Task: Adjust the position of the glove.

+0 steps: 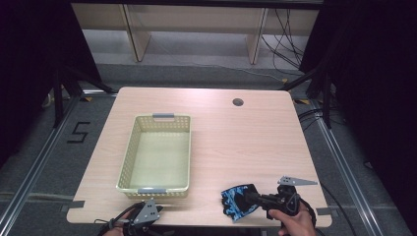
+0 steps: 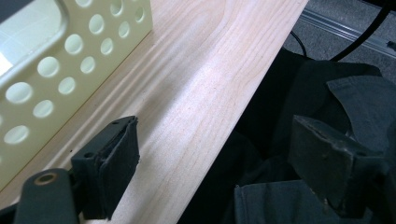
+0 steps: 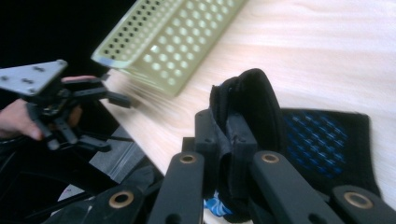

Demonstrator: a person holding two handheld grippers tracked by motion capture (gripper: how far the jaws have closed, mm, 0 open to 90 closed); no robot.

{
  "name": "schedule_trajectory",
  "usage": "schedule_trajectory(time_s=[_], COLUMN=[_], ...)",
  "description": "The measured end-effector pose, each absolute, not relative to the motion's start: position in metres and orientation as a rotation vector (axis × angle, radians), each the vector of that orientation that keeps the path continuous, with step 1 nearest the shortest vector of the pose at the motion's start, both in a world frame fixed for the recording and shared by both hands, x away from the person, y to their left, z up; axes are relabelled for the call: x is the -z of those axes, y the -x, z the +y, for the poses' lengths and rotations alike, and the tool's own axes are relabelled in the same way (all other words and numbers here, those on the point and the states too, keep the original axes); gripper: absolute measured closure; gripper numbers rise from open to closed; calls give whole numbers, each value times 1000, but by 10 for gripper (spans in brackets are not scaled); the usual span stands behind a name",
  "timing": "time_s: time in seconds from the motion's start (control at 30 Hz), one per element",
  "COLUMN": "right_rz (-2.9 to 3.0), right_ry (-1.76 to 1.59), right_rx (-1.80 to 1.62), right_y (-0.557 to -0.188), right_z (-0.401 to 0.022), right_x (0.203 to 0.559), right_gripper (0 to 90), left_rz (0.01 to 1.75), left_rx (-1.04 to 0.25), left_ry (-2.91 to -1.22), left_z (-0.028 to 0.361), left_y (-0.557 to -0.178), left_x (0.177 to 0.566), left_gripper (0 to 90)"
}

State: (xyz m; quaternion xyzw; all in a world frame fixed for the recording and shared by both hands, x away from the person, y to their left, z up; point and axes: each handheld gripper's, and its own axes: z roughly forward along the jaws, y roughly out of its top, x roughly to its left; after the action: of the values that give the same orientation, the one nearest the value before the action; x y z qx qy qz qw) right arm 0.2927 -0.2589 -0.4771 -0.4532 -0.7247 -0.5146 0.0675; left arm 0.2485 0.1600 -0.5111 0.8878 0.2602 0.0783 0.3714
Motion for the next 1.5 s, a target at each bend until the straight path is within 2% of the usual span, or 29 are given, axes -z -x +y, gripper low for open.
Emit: schedule_trajectory(time_s=[0.4,0.57,0.6,0.63,0.7,0.87,1.0,1.23,1.33,1.5], right_rz=[-2368,-2453,-2456,-2451,-2445,-2405,-2437,-2358,-2300,-2254], right_ry=[1494,1497,1511,1556,1551,1624,1667,1678,1641,1667], right_rx=[1365,1321,1309,1297,1331,1389,1388,1355,1371,1362], right_y=[-304,-307,-307,-306,-307,-303,-305,-311,-316,-317], right_z=[-256,-255,-255,-256,-258,-271,-287,-299,-299,-302], right_x=[487,489,489,486,486,469,470,488,492,493], right_gripper=[802,731,694,604,574,574,597,616,625,640], left_rz=[633,655,650,656,660,657,632,565,534,499], left_rx=[-201,-197,-200,-192,-196,-194,-189,-186,-213,-212], left_ry=[-2299,-2293,-2294,-2286,-2282,-2279,-2280,-2228,-2242,-2244], left_z=[159,158,158,157,157,157,153,123,104,80], left_y=[-247,-247,-247,-247,-247,-246,-246,-242,-249,-255], left_x=[511,512,512,512,512,511,510,504,503,501], left_gripper=[160,161,161,161,161,162,189,242,295,324])
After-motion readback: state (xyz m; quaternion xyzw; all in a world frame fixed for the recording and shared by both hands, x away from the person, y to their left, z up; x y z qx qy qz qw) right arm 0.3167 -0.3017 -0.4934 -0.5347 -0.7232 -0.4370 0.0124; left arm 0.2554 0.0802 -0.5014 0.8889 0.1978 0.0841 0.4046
